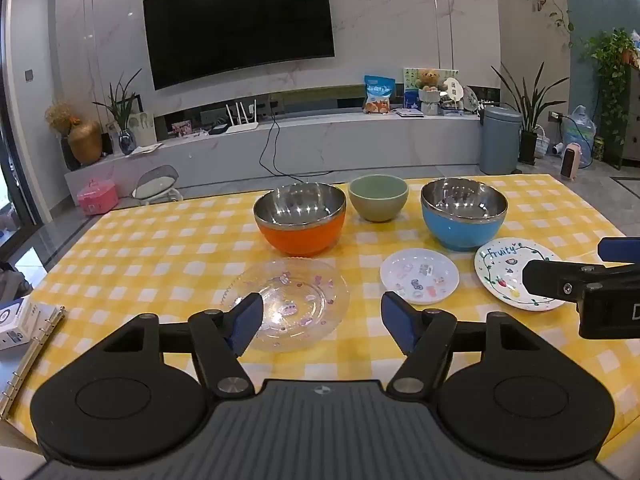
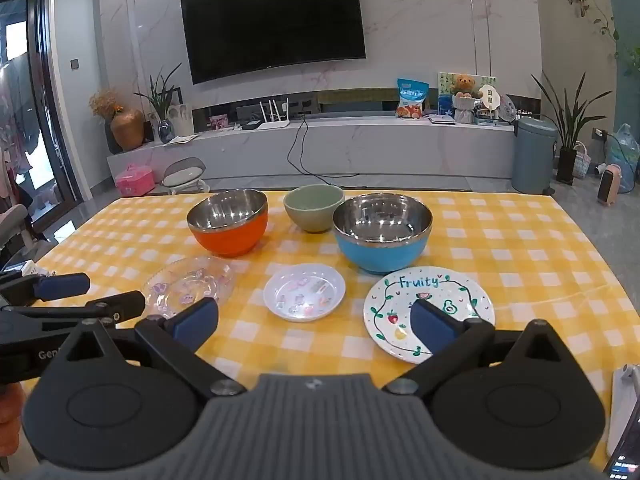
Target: Organize plates and bowls
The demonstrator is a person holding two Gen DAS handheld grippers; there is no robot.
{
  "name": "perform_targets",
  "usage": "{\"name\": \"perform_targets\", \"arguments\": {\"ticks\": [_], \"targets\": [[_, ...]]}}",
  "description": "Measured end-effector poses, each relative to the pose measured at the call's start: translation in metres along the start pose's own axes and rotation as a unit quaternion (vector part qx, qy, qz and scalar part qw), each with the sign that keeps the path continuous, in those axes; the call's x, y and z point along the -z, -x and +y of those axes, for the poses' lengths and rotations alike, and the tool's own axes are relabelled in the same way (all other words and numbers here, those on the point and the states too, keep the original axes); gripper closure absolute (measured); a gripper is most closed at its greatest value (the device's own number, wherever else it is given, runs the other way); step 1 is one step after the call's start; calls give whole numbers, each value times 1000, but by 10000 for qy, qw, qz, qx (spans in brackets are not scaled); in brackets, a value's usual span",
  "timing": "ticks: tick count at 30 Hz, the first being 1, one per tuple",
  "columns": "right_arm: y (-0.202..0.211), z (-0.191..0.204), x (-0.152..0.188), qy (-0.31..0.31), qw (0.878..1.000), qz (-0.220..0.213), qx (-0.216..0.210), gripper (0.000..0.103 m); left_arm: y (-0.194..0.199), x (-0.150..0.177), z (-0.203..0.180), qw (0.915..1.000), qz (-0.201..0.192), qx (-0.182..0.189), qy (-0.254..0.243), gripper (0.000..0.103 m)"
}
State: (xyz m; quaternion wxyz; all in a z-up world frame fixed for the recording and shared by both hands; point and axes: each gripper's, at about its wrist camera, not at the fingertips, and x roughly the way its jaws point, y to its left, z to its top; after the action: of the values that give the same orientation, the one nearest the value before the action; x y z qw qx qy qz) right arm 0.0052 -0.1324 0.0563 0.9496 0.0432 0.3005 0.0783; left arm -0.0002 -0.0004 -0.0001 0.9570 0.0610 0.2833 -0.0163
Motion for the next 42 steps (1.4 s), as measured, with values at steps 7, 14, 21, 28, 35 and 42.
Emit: {"name": "perform_targets", "arguments": {"ticks": [7,14,21,28,35,42], "targets": [[2,0,0,-11,10000,-26,1,3,1,1,6,9999,64,22,99,29],[2,0,-2,-1,10000,-18,-6,3,-1,1,2,9999,56,31,96,29],[4,-1,-2,-19,10000,-11,4,3,-1,0,2,9999,73,45,112,29],[3,-1,-2,-25,10000,-2,5,3,0,1,1,9999,97,35,137,29],[-1,-1,1,-20,10000,10,31,3,-2,3,3,9998,141,19,157,29],[-3,-1,1,-9,10000,33,44,3,-3,3,3,9998,152,18,160,29]]}}
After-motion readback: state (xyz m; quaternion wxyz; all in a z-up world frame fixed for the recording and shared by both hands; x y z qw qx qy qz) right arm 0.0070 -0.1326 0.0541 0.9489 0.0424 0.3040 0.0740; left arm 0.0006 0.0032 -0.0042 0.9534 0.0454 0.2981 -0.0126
